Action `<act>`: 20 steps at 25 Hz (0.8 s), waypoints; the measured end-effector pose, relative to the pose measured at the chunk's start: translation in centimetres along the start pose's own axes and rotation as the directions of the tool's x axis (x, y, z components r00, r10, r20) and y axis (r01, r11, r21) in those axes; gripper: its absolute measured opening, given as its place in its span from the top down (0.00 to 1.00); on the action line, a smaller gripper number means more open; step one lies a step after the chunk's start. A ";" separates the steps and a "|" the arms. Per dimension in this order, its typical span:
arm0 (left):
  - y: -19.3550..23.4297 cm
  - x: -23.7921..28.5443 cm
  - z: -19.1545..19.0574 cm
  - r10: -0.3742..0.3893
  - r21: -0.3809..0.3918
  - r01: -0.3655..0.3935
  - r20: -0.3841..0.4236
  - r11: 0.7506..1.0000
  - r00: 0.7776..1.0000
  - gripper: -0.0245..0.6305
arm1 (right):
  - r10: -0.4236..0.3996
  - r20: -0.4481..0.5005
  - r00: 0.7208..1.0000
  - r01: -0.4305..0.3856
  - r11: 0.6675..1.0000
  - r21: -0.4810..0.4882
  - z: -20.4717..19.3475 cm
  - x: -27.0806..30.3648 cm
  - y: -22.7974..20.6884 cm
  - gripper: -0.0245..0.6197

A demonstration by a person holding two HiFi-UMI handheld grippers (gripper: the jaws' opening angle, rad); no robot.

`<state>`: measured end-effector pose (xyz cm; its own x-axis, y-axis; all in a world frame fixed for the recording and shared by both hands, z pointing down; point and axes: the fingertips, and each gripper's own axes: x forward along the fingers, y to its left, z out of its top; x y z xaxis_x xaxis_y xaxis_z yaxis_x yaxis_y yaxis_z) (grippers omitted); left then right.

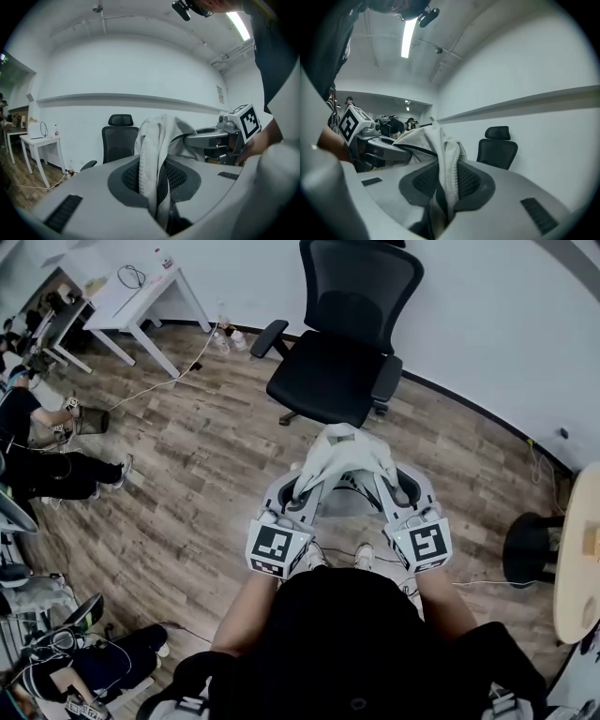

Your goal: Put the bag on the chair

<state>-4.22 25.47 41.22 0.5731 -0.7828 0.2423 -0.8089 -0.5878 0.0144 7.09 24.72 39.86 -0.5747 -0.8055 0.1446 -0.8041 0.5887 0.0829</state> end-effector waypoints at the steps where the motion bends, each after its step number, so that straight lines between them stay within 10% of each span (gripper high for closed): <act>1: 0.2 0.0 -0.2 -0.009 0.003 0.009 -0.004 1.000 1.000 0.86 | -0.006 0.000 1.000 0.006 1.000 0.005 -0.1 0.1 0.1 0.83; 20: 6.0 2.3 0.2 -0.074 0.017 0.075 -0.005 0.997 0.997 0.85 | -0.056 0.010 0.998 0.055 0.997 0.059 0.5 5.8 0.2 0.83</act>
<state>-7.71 20.15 41.70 0.6311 -0.7359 0.2454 -0.7616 -0.6478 0.0161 3.53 20.10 40.21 -0.5306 -0.8376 0.1298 -0.8420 0.5384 0.0325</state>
